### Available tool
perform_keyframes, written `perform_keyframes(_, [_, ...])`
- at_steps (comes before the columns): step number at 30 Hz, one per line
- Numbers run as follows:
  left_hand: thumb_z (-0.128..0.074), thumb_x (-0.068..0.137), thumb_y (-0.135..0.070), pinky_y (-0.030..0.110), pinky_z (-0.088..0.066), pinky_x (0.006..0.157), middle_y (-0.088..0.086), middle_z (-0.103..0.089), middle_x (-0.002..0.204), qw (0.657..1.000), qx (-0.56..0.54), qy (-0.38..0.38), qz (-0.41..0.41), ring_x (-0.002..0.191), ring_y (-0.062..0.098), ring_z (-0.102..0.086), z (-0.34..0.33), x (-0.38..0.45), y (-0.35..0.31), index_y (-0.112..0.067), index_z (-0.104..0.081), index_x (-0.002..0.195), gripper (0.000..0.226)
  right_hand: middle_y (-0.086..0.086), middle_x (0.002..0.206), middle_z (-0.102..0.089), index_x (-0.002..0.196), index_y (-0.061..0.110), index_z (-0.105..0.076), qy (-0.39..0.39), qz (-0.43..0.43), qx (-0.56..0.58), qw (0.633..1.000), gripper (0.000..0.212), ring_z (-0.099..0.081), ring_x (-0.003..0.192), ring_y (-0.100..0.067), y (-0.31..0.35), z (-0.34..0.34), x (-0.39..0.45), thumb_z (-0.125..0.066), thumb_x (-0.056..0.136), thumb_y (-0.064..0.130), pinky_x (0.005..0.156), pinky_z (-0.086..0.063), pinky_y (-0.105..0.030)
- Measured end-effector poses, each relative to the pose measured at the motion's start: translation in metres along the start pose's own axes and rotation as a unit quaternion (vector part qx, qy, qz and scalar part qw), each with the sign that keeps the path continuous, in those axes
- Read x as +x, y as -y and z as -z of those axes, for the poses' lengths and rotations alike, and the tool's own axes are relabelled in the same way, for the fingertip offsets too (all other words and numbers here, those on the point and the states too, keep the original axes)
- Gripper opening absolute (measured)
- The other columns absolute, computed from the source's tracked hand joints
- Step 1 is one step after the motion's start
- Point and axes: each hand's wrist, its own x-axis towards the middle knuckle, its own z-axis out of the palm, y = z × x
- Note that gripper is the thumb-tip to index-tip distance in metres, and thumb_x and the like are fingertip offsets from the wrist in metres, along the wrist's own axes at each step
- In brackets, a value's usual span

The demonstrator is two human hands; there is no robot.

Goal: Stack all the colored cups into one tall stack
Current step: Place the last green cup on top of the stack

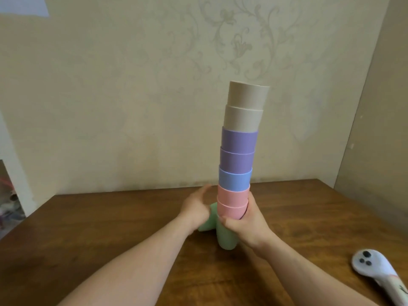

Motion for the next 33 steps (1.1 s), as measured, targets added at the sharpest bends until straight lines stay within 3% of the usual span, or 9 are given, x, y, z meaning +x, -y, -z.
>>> perform_keyframes(3, [-0.045, 0.102, -0.052, 0.042, -0.052, 0.108, 0.001, -0.071, 0.146, 0.977, 0.181, 0.110, -0.023, 0.131, 0.035, -0.065, -0.002, -0.009, 0.013, -0.057, -0.055, 0.144, 0.044, 0.006, 0.119, -0.077, 0.136, 0.037, -0.055, 0.003, -0.003, -0.012, 1.000, 0.077, -0.075, 0.111, -0.017, -0.007, -0.003, 0.004, -0.091, 0.069, 0.022, 0.097, -0.063, -0.051])
perform_keyframes(7, [-0.064, 0.100, -0.053, 0.042, -0.053, 0.098, 0.010, -0.070, 0.139, 0.940, 0.321, 0.091, -0.077, 0.127, 0.039, -0.066, 0.011, -0.015, 0.019, -0.037, -0.045, 0.154, 0.059, 0.012, 0.117, -0.076, 0.132, 0.045, -0.055, -0.001, 0.001, -0.021, 1.000, 0.077, -0.075, 0.110, -0.014, -0.010, -0.008, 0.010, -0.090, 0.067, 0.024, 0.097, -0.062, -0.053])
perform_keyframes(10, [-0.073, 0.087, -0.061, 0.044, -0.048, 0.107, 0.013, -0.059, 0.149, 0.900, 0.426, 0.084, -0.021, 0.137, 0.039, -0.059, 0.033, -0.019, 0.016, -0.029, -0.037, 0.162, 0.089, 0.015, 0.115, -0.076, 0.133, 0.044, -0.055, -0.003, -0.006, -0.018, 1.000, 0.079, -0.074, 0.108, -0.012, -0.010, -0.012, 0.012, -0.092, 0.066, 0.024, 0.098, -0.062, -0.051])
perform_keyframes(13, [-0.075, 0.079, -0.062, 0.045, -0.050, 0.109, 0.008, -0.056, 0.148, 0.881, 0.463, 0.079, 0.050, 0.136, 0.034, -0.058, 0.059, -0.026, 0.018, -0.026, -0.046, 0.156, 0.090, 0.013, 0.115, -0.076, 0.135, 0.043, -0.054, -0.003, -0.004, -0.009, 1.000, 0.083, -0.075, 0.107, -0.013, -0.009, -0.020, 0.015, -0.094, 0.065, 0.025, 0.097, -0.063, -0.051])
perform_keyframes(16, [-0.084, 0.066, -0.058, 0.044, -0.058, 0.100, 0.004, -0.063, 0.136, 0.928, 0.353, 0.038, 0.113, 0.119, 0.027, -0.066, 0.088, -0.029, 0.020, -0.025, -0.049, 0.147, 0.094, 0.010, 0.118, -0.076, 0.140, 0.040, -0.053, 0.005, -0.006, 0.007, 1.000, 0.087, -0.075, 0.108, -0.014, -0.005, -0.031, 0.019, -0.096, 0.066, 0.022, 0.098, -0.063, -0.047])
perform_keyframes(19, [-0.087, 0.042, -0.053, 0.046, -0.063, 0.097, 0.004, -0.075, 0.124, 0.986, 0.107, -0.092, 0.091, 0.106, 0.023, -0.074, 0.119, -0.020, 0.008, -0.024, -0.059, 0.133, 0.099, 0.012, 0.119, -0.076, 0.140, 0.041, -0.053, 0.004, -0.008, 0.009, 1.000, 0.090, -0.074, 0.108, -0.012, -0.002, -0.039, 0.022, -0.097, 0.064, 0.026, 0.098, -0.062, -0.042])
perform_keyframes(24, [-0.096, 0.075, -0.040, 0.047, -0.057, 0.109, 0.004, -0.068, 0.135, 0.954, -0.190, -0.218, -0.084, 0.123, 0.023, -0.070, 0.174, -0.026, -0.120, -0.025, -0.040, 0.150, 0.095, 0.016, 0.115, -0.076, 0.133, 0.045, -0.053, 0.015, -0.018, 0.004, 1.000, 0.082, -0.075, 0.100, -0.003, 0.002, -0.044, 0.023, -0.098, 0.071, 0.016, 0.086, -0.060, -0.028])
perform_keyframes(27, [-0.092, 0.064, -0.054, 0.050, -0.056, 0.113, -0.002, -0.059, 0.142, 0.940, -0.187, -0.230, -0.172, 0.129, 0.022, -0.066, 0.196, -0.040, -0.198, -0.038, -0.010, 0.164, 0.130, 0.014, 0.118, -0.076, 0.132, 0.046, -0.054, 0.013, -0.017, -0.005, 1.000, 0.082, -0.075, 0.104, -0.007, 0.003, -0.049, 0.023, -0.098, 0.068, 0.020, 0.092, -0.062, -0.035])
perform_keyframes(33, [-0.086, 0.093, -0.030, 0.026, -0.051, 0.093, 0.002, -0.052, 0.144, 0.935, -0.073, -0.208, -0.279, 0.119, 0.020, -0.062, 0.178, -0.064, -0.272, -0.038, -0.006, 0.169, 0.110, 0.014, 0.121, -0.075, 0.129, 0.051, -0.052, 0.020, -0.017, -0.010, 1.000, 0.083, -0.074, 0.106, -0.007, 0.004, -0.053, 0.022, -0.097, 0.064, 0.027, 0.097, -0.062, -0.040])
